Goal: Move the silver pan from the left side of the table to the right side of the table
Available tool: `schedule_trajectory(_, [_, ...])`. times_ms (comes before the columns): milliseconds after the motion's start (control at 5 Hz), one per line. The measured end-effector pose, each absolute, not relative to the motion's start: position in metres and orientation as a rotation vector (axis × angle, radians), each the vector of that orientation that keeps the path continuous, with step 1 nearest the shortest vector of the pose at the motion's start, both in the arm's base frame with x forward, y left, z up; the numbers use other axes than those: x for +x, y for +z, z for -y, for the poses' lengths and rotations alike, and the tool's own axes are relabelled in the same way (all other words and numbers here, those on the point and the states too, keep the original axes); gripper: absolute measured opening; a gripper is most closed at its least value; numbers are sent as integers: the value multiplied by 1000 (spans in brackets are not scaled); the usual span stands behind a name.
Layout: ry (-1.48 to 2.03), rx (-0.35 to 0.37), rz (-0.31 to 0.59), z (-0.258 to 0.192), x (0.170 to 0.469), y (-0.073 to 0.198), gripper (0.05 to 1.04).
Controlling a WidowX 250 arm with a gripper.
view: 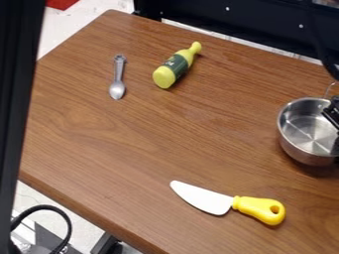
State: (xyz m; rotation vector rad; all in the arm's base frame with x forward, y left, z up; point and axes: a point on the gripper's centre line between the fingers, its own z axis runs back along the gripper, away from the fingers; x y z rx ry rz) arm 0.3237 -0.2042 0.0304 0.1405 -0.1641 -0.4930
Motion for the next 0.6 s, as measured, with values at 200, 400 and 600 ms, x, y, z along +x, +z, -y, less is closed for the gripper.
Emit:
schedule_trajectory(200, [-505,86,140,204,324,29,228])
schedule_trajectory(400, [-522,76,114,201,322,28,478])
schedule_trajectory(600, [-517,66,112,199,327,33,777])
